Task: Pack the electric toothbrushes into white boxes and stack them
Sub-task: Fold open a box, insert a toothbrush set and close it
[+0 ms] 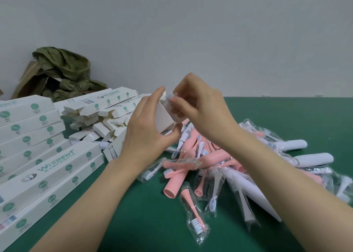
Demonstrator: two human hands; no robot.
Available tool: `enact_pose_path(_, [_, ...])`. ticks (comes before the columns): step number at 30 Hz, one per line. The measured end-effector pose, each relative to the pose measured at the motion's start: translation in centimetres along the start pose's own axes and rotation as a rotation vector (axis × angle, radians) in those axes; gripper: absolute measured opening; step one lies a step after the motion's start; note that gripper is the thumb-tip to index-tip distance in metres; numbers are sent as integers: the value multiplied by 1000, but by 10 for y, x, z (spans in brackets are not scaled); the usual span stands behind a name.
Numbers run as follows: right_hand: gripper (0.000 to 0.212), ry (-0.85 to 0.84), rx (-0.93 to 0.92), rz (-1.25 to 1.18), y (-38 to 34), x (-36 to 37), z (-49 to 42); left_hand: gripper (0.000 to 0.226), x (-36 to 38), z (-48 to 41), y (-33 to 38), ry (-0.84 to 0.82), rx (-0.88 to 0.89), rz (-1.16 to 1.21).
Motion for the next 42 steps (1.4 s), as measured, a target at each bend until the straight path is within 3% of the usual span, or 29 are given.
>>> enact_pose_path(6, [15, -78, -39, 278, -1, 13, -1, 71, -2, -2, 3, 10, 17, -5])
enact_pose_path(10, [25, -310, -59, 388, 1, 33, 1, 73, 3, -4, 2, -37, 31, -38])
enact_pose_path(12, [28, -401, -20, 397, 8, 36, 3, 72, 7, -2, 0, -77, 42, -66])
enact_pose_path(14, [27, -355, 52, 277, 14, 21, 0, 71, 6, 0, -3, -77, 30, -77])
enact_pose_path(17, [16, -307, 172, 115, 31, 1, -3, 71, -4, -3, -12, -26, -17, -71])
enact_pose_path(20, [14, -479, 219, 274, 46, 17, 4, 71, -18, -4, -19, 52, -44, -55])
enact_pose_path(24, [28, -582, 189, 603, 65, 49, 16, 70, -34, -5, -24, 166, -80, 4])
enact_pose_path(28, [12, -612, 80, 413, 48, 70, 21, 70, -38, -6, -27, 195, -91, 25])
enact_pose_path(30, [13, -704, 38, 340, 38, 81, 27, 70, -40, -7, -31, 215, -108, 63])
enact_pose_path(34, [21, -928, 85, 517, 49, 97, 45, 71, -46, -8, -40, 258, -132, 113])
enact_pose_path(38, [14, -908, 156, 564, 57, 81, 40, 70, -46, -6, -40, 261, -127, 98])
enact_pose_path(42, [16, -834, 246, 770, 78, 54, 32, 70, -45, -5, -42, 261, -132, 114])
Point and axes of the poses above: each hand's wrist, its own z-axis away from the middle knuckle, its own x-axis out of the palm, y = z × x, the point moved 9 cm from there along -z, towards the middle knuckle, and after that the axes turned 4 degrees about -y, right-handed, at the moved point
